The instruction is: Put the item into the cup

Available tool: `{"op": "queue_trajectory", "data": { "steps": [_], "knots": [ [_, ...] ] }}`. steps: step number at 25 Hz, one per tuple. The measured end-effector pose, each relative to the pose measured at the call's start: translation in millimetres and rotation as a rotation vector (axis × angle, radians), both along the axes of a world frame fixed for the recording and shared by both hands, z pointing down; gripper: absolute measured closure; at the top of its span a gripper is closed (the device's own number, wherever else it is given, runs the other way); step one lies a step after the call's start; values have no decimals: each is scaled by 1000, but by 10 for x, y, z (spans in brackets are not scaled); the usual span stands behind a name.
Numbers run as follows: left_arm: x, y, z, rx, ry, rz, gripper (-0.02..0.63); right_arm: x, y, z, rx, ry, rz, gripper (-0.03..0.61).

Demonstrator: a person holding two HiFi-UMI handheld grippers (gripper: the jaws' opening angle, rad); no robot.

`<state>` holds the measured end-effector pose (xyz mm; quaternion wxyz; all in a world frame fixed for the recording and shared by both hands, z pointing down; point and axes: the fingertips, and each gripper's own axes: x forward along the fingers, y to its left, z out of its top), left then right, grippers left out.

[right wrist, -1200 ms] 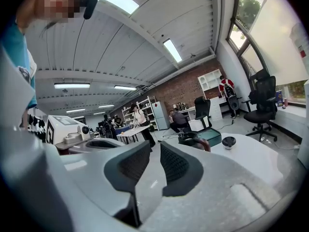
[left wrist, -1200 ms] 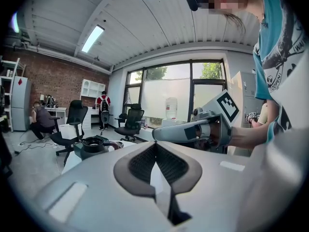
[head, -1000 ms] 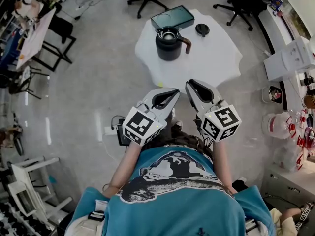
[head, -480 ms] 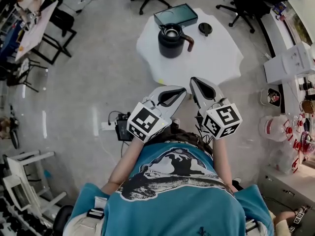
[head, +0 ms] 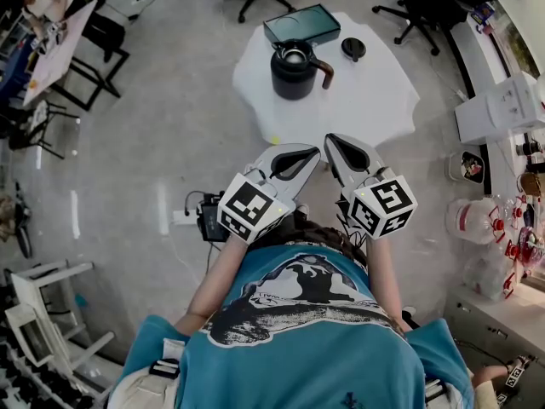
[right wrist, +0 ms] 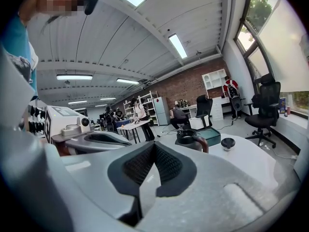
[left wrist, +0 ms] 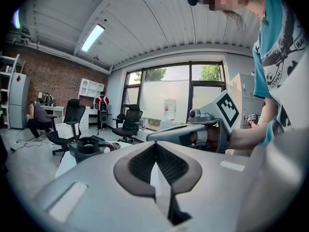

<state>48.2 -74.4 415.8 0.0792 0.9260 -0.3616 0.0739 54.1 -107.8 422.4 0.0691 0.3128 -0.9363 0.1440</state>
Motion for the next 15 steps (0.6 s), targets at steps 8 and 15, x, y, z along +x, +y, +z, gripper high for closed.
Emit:
{"op": "queue_trajectory", "data": {
  "steps": [8,15],
  "knots": [
    [-20,-61,12,-8,0,3,608,-39,-39,48,-7,23,-7,577],
    [-28,-95,34,-10,-2,6,608,-66,-62,67,-2,33,-16,577]
  ]
}}
